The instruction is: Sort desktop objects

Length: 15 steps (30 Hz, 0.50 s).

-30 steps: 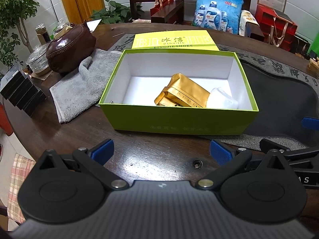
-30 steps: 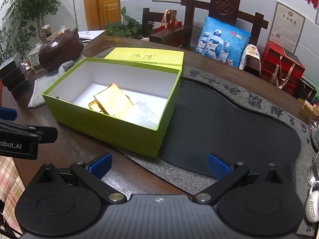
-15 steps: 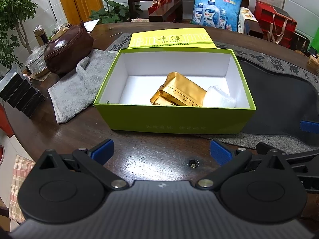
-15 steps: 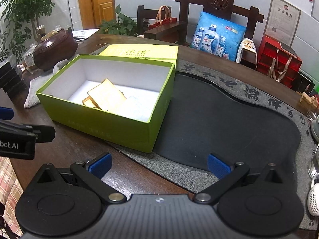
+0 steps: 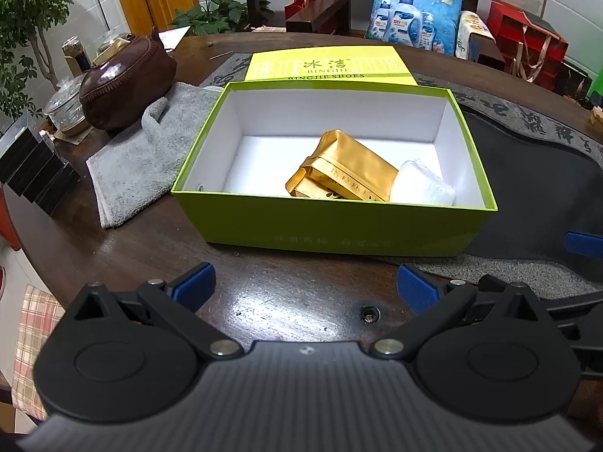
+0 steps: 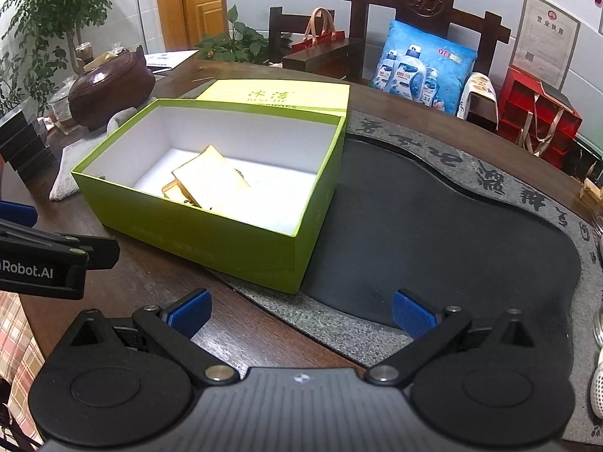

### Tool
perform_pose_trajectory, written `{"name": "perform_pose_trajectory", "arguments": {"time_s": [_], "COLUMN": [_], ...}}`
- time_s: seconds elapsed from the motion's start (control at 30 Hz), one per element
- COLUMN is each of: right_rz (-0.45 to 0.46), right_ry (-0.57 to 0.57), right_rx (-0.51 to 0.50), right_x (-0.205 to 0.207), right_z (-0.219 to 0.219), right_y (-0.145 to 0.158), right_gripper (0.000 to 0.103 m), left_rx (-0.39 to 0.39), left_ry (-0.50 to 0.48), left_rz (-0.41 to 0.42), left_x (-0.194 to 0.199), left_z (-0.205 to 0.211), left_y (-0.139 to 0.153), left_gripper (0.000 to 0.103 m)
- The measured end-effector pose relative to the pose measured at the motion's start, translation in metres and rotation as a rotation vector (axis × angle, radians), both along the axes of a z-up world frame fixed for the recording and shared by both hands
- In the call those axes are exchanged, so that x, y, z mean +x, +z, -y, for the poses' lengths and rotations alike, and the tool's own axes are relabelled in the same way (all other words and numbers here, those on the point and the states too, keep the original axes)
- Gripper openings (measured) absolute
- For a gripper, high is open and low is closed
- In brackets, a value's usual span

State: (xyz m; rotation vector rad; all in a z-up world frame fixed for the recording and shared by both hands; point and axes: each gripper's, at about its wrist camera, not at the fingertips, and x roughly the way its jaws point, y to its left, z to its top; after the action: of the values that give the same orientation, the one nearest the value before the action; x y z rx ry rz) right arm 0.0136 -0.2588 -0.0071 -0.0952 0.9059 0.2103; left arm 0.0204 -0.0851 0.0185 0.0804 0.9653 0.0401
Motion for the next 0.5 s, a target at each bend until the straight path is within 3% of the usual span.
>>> {"name": "perform_pose_trajectory", "arguments": {"time_s": [0.5], "right_rz": [-0.015], "right_ry": [0.012], "right_rx": [0.002], "right_x": [0.0049], "right_z": [-0.0083], "right_y": [-0.0049], "right_gripper": [0.103], "left_rx": [-0.002], "left_ry": [-0.018], "left_rz": [-0.009], "left_x": [0.005], "left_z": [-0.0006], "left_y": [-0.0037], "left_gripper": [0.103]}}
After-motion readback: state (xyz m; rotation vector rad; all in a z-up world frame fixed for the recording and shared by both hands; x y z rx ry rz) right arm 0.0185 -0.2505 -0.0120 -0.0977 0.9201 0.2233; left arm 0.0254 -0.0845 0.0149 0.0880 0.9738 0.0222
